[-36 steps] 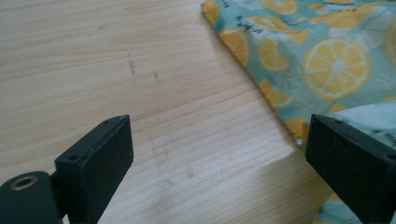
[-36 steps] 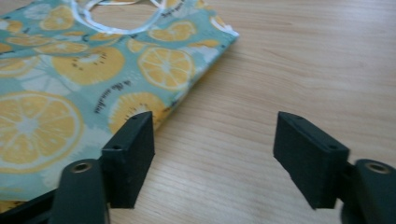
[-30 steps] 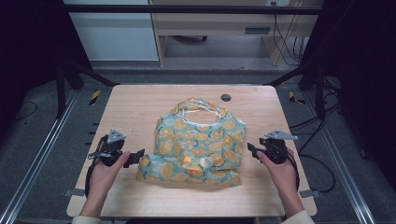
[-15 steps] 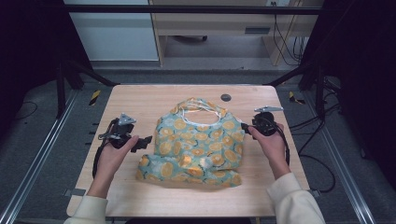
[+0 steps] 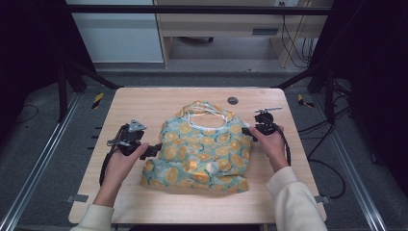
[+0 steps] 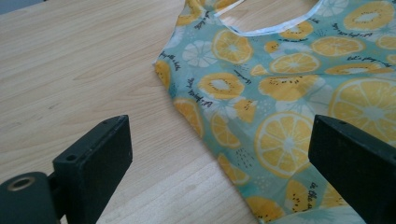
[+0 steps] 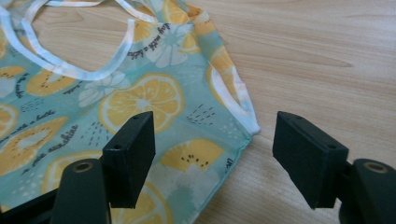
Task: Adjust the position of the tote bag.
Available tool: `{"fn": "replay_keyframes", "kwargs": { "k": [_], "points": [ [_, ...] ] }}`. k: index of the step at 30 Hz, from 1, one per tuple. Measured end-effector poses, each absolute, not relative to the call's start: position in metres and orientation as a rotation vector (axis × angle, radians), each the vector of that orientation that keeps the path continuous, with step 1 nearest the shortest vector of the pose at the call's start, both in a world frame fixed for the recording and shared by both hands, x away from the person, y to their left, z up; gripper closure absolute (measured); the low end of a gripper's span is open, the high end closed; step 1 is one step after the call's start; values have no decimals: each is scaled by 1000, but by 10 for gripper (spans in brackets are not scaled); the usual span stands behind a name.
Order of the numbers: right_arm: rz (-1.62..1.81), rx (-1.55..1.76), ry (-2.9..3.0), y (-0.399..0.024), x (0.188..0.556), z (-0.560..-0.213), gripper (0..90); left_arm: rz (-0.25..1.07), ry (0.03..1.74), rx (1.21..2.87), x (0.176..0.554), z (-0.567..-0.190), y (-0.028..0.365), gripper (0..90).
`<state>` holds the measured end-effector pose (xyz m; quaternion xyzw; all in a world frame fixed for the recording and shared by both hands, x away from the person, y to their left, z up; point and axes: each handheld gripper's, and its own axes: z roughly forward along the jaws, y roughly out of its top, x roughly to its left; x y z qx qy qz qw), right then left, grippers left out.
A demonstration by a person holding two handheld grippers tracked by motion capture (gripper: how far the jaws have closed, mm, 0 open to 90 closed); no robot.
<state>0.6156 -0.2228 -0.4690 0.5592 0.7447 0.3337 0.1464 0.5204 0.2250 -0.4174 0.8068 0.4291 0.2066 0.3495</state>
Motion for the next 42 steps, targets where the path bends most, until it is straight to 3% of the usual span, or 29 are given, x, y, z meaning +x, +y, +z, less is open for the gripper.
{"fn": "replay_keyframes", "kwargs": {
  "k": [8, 15, 18, 30, 42],
  "points": [
    [1019, 1687, 2137, -221, 621, -478, 358, 528, 1119, 2113, 525, -420, 222, 56],
    [1110, 1615, 2155, -216, 617, -475, 787, 484, 1146, 2128, 536, -419, 209, 54],
    [1133, 1571, 2157, -213, 615, -471, 866, 480, 1160, 2135, 541, -418, 206, 54],
    [1039, 1352, 2186, -203, 602, -462, 872, 437, 1338, 2156, 586, -432, 200, 69],
    [1060, 1341, 2191, -206, 597, -472, 862, 386, 1407, 2222, 600, -462, 194, 135]
  ]
}}
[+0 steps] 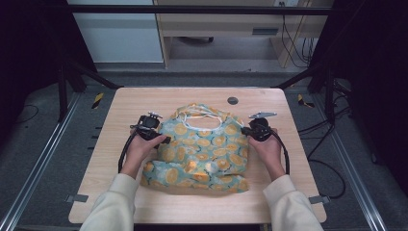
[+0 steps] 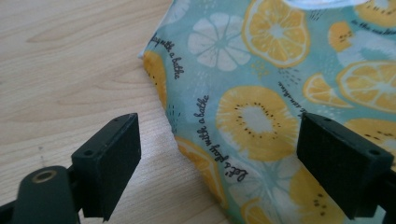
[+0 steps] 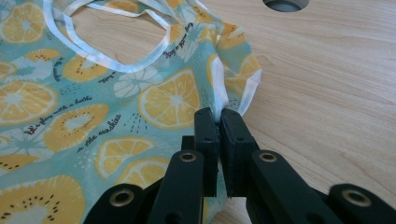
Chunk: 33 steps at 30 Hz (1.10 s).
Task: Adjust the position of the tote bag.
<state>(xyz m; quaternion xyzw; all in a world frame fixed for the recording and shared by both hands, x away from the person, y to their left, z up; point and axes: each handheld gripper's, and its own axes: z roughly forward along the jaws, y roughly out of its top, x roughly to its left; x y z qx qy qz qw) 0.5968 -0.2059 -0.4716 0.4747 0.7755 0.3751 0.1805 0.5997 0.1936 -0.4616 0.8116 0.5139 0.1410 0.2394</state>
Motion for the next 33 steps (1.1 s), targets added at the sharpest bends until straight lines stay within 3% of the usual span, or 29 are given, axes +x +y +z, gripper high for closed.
{"fn": "replay_keyframes", "kwargs": {
  "k": [29, 33],
  "points": [
    [1081, 1341, 2178, -205, 595, -468, 866, 380, 1435, 2238, 600, -479, 190, 323],
    [1080, 1340, 2174, -205, 595, -468, 867, 394, 1421, 2248, 600, -478, 189, 408]
  ]
}}
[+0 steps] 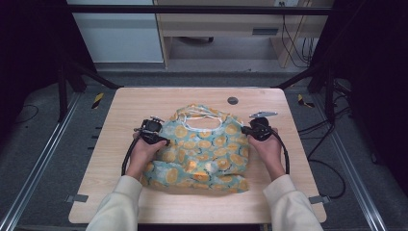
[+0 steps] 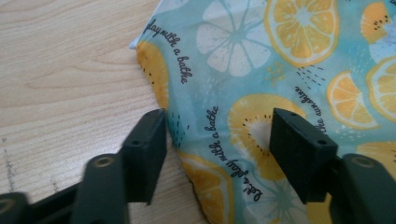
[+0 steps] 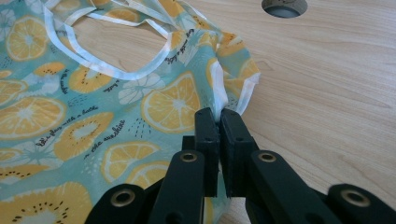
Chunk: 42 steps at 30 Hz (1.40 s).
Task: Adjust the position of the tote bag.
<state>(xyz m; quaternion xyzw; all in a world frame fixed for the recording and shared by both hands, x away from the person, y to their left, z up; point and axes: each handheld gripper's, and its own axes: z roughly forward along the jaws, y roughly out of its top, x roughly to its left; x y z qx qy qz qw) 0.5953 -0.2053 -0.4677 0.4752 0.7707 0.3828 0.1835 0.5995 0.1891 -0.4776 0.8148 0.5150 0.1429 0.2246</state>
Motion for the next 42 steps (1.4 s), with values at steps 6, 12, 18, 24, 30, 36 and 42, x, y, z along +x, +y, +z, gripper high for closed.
{"fn": "replay_keyframes", "kwargs": {
  "k": [6, 12, 18, 24, 30, 36, 42],
  "points": [
    [1078, 1336, 2169, -204, 595, -467, 870, 426, 1372, 2244, 596, -478, 188, 685],
    [1099, 1329, 2165, -204, 594, -463, 882, 400, 1336, 2223, 593, -475, 191, 888],
    [1131, 1309, 2147, -208, 590, -453, 889, 448, 1297, 2165, 587, -458, 198, 900],
    [1195, 1289, 2093, -214, 582, -436, 893, 533, 1245, 2132, 577, -436, 205, 900],
    [1229, 1248, 2056, -216, 579, -413, 895, 545, 1215, 2095, 574, -420, 212, 900],
    [1238, 1195, 2032, -214, 575, -398, 897, 570, 1191, 2063, 567, -410, 215, 900],
    [1258, 1175, 2013, -215, 568, -389, 897, 589, 1155, 2038, 560, -400, 218, 900]
  ]
}}
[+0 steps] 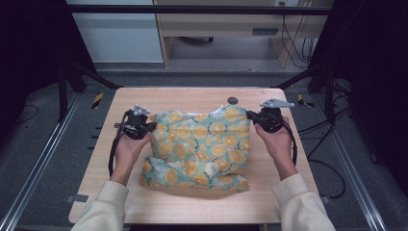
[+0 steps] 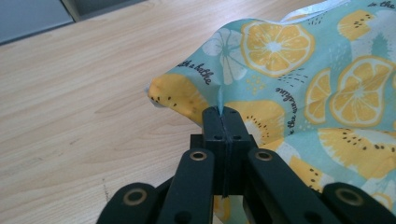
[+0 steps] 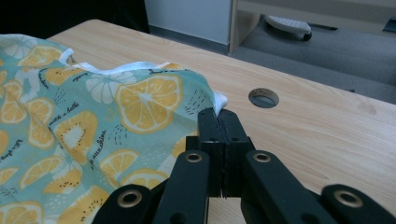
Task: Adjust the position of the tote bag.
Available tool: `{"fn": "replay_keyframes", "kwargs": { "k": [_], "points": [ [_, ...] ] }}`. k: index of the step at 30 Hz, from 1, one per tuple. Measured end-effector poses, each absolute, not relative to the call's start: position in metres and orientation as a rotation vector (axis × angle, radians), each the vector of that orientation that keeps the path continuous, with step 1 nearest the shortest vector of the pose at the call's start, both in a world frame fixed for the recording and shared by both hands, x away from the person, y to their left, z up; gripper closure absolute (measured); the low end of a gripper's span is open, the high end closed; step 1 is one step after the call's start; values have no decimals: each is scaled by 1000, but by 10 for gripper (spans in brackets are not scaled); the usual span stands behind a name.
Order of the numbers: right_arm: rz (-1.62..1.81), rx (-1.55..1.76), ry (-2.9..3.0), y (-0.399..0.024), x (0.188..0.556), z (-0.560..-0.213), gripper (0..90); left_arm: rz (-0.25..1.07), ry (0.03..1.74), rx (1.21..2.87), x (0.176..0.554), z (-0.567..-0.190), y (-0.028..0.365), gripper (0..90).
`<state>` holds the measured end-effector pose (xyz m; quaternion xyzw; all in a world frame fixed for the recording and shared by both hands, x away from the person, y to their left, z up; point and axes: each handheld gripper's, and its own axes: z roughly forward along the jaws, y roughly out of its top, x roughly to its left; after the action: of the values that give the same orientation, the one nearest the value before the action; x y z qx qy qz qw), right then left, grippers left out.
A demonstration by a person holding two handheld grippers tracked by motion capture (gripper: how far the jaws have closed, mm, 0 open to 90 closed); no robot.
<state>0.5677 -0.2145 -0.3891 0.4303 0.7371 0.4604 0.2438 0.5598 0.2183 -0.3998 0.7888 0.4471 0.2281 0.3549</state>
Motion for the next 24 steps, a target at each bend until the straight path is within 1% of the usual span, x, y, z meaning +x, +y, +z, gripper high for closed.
{"fn": "replay_keyframes", "kwargs": {
  "k": [4, 6, 12, 16, 24],
  "points": [
    [1276, 1154, 2005, -217, 559, -386, 897, 607, 1131, 2033, 552, -394, 220, 900],
    [1301, 1137, 1990, -218, 548, -385, 898, 620, 1105, 2034, 543, -390, 221, 900],
    [1339, 1102, 1972, -221, 528, -383, 897, 623, 1066, 2011, 529, -384, 225, 900],
    [1374, 1085, 1947, -225, 512, -380, 897, 630, 1030, 1987, 513, -380, 226, 900],
    [1392, 1058, 1948, -229, 485, -387, 897, 639, 997, 1965, 491, -379, 229, 900]
  ]
}}
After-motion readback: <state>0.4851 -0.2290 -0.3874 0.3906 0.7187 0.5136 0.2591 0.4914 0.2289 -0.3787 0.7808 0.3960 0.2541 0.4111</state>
